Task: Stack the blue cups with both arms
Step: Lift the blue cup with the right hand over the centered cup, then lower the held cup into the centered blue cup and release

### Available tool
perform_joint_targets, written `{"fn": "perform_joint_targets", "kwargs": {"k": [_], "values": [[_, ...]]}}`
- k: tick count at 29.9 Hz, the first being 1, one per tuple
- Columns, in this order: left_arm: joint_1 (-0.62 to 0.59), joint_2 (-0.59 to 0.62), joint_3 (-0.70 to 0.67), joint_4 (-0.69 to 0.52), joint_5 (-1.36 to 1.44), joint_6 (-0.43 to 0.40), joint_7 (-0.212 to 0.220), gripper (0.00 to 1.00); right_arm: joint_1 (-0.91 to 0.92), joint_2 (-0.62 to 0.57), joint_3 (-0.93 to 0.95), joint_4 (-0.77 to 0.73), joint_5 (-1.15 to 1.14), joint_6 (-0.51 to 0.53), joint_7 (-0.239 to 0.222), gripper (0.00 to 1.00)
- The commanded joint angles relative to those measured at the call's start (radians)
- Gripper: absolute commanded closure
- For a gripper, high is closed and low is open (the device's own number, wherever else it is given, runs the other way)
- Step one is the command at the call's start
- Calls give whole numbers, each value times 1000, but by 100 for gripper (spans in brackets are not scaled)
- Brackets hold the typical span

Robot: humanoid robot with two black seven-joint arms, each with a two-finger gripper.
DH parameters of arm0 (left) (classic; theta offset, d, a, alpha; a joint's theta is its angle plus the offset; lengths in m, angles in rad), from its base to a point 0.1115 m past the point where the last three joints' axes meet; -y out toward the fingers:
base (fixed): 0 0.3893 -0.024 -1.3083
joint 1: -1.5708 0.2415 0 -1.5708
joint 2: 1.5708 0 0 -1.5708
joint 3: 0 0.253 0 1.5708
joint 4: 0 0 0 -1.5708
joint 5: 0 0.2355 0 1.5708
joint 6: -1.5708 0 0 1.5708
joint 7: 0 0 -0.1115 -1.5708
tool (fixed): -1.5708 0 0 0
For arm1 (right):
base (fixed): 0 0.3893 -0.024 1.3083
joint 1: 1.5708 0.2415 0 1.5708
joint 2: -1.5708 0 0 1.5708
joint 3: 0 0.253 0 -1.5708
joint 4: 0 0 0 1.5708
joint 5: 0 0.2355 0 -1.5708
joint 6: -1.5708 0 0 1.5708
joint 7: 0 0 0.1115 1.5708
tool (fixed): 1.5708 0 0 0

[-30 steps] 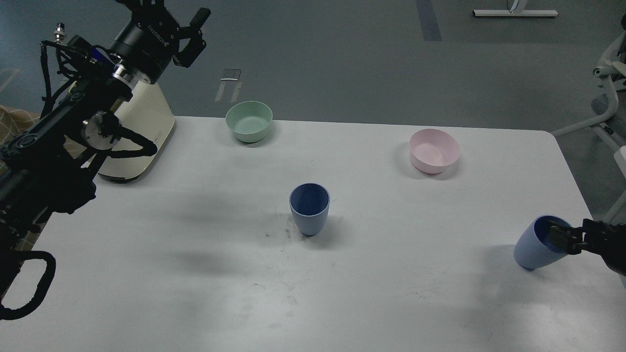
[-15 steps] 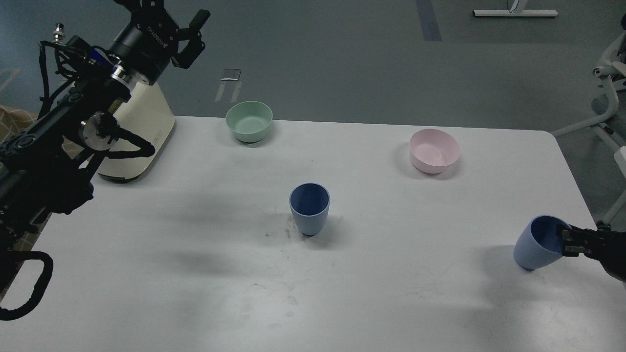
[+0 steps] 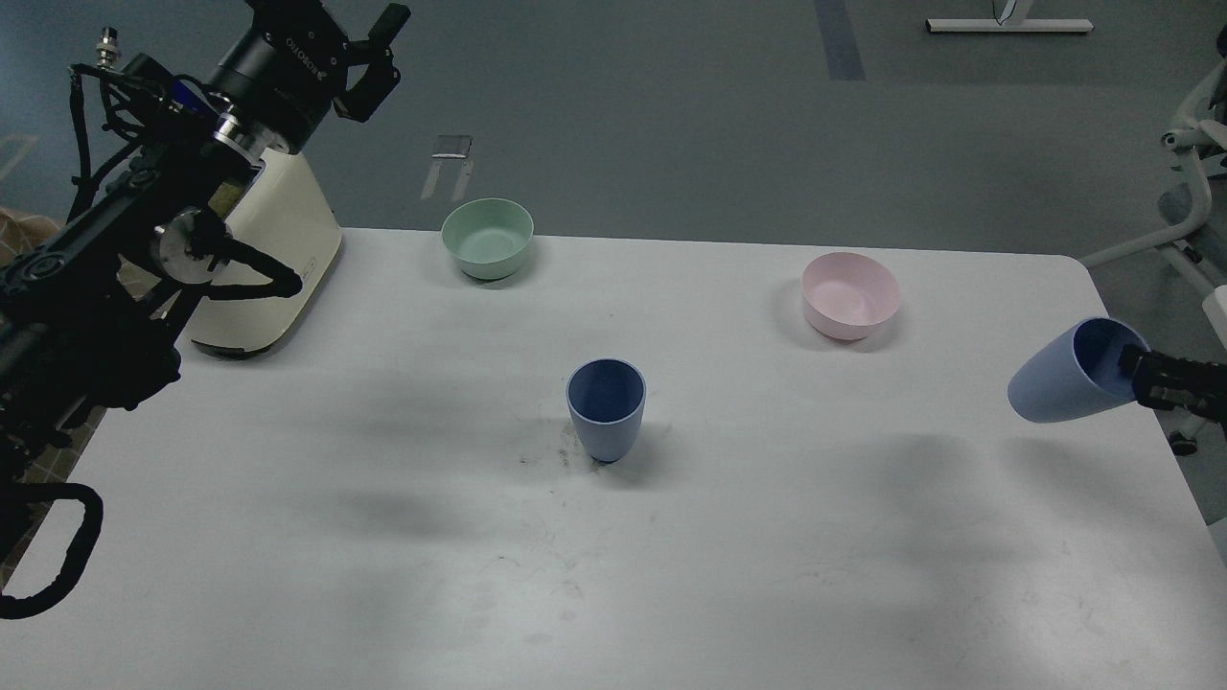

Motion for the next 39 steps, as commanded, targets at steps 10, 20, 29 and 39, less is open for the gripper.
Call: {"fn": "perform_joint_targets", "kwargs": {"k": [10, 20, 29, 39], "values": [[-5, 37, -3, 10, -11, -4, -3, 2, 631, 179, -377, 14, 14, 0, -9, 100], [-2, 36, -11, -1, -12, -11, -3, 2, 892, 354, -790, 4, 14, 0, -12, 100], [-9, 26, -12, -4, -14, -9, -3, 2, 984, 426, -927, -32, 13, 0, -12, 100], [-14, 23, -9, -4, -14, -14, -2, 2, 984, 470, -985, -68, 4, 0, -15, 100]]}}
